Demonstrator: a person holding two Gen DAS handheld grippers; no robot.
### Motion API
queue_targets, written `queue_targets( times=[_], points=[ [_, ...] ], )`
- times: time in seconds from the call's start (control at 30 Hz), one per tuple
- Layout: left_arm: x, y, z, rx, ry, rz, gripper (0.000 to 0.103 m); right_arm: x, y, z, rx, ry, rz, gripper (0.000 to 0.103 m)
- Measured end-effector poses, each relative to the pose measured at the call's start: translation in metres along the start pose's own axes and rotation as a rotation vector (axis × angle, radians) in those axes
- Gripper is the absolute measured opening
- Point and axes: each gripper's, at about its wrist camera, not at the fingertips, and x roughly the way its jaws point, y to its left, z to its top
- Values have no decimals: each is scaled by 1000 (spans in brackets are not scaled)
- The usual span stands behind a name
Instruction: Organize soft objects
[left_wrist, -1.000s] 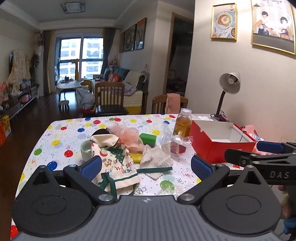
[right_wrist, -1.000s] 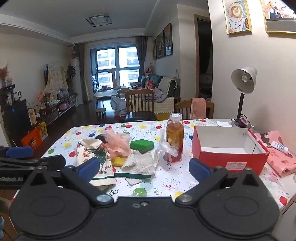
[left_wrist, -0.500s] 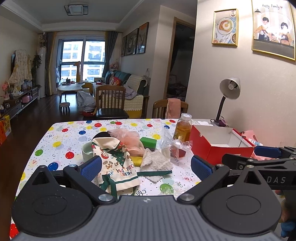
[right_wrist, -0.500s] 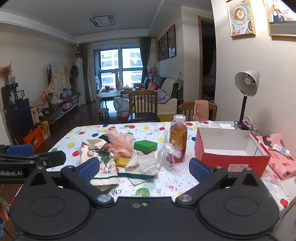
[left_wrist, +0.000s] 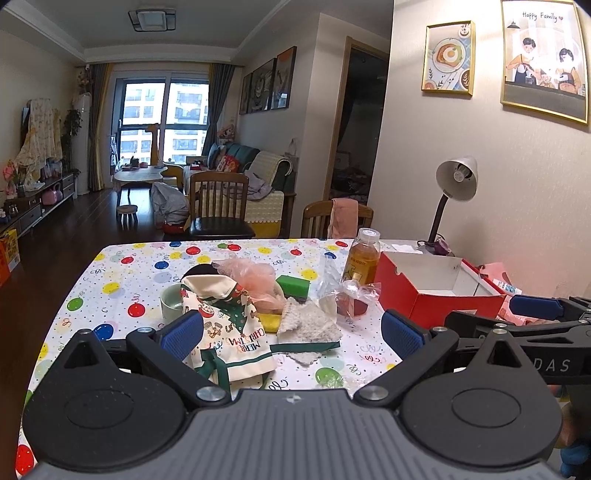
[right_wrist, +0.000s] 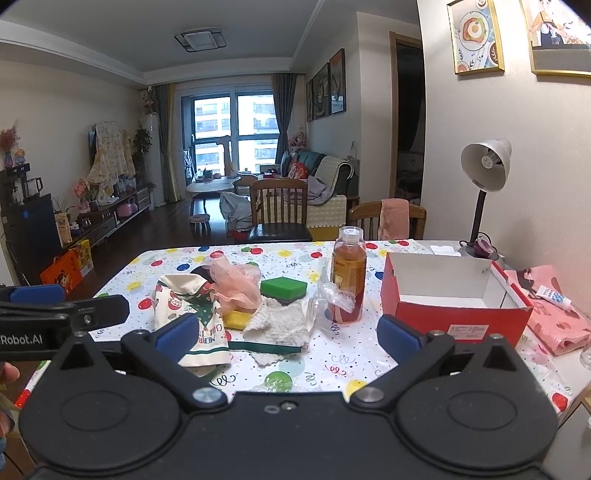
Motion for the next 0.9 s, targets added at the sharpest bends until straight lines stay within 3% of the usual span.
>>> queue_targets(
  times=[0.9],
  points=[
    [-5,1,2,-13,-37,-37,103,-13,-5,0,14,-47,26,102]
  ],
)
